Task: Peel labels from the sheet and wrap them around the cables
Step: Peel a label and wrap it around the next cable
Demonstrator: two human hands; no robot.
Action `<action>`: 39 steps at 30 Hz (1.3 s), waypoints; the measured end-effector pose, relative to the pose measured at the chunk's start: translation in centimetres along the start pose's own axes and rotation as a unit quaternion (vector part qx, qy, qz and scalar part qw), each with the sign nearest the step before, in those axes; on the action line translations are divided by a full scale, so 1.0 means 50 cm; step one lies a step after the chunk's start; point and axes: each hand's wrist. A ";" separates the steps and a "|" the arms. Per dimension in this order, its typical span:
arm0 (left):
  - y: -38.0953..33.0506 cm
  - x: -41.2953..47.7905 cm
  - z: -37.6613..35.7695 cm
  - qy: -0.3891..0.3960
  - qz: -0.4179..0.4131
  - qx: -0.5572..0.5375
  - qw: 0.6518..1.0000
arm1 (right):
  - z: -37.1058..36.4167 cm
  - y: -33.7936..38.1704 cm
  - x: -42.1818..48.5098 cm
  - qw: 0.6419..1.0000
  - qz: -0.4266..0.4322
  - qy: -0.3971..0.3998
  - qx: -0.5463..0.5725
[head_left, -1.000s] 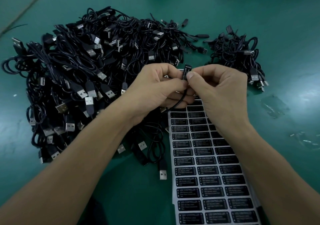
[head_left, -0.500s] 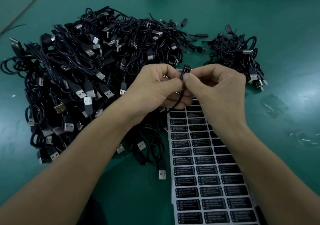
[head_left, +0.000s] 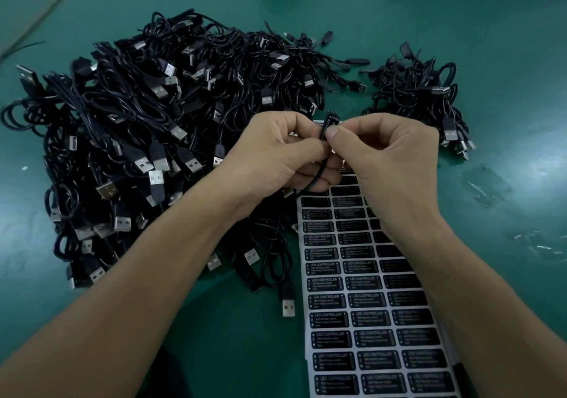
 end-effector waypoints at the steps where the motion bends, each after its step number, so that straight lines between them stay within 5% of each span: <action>1: -0.001 0.000 0.000 0.001 0.001 0.001 1.000 | 0.000 0.000 0.000 1.000 0.001 0.001 -0.001; 9: -0.001 0.000 0.001 0.005 0.003 0.008 1.000 | 0.007 -0.003 0.007 0.999 -0.001 -0.039 -0.012; 29: -0.004 -0.002 0.004 0.006 -0.046 0.052 0.998 | 0.006 -0.003 0.009 0.998 -0.021 0.056 0.008; 34: -0.017 0.003 0.009 -0.078 -0.122 0.075 0.987 | 0.004 0.011 0.000 0.998 -0.019 0.063 -0.008; 39: -0.032 0.008 0.015 -0.186 -0.145 0.012 0.972 | -0.003 0.030 -0.031 0.970 0.076 0.200 -0.114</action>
Point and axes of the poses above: each hand's wrist, its own x-axis towards the middle knuckle, its own z-axis out of the back of the hand, y = z × x, and after that the axes turned 13 degrees about -y, right-handed
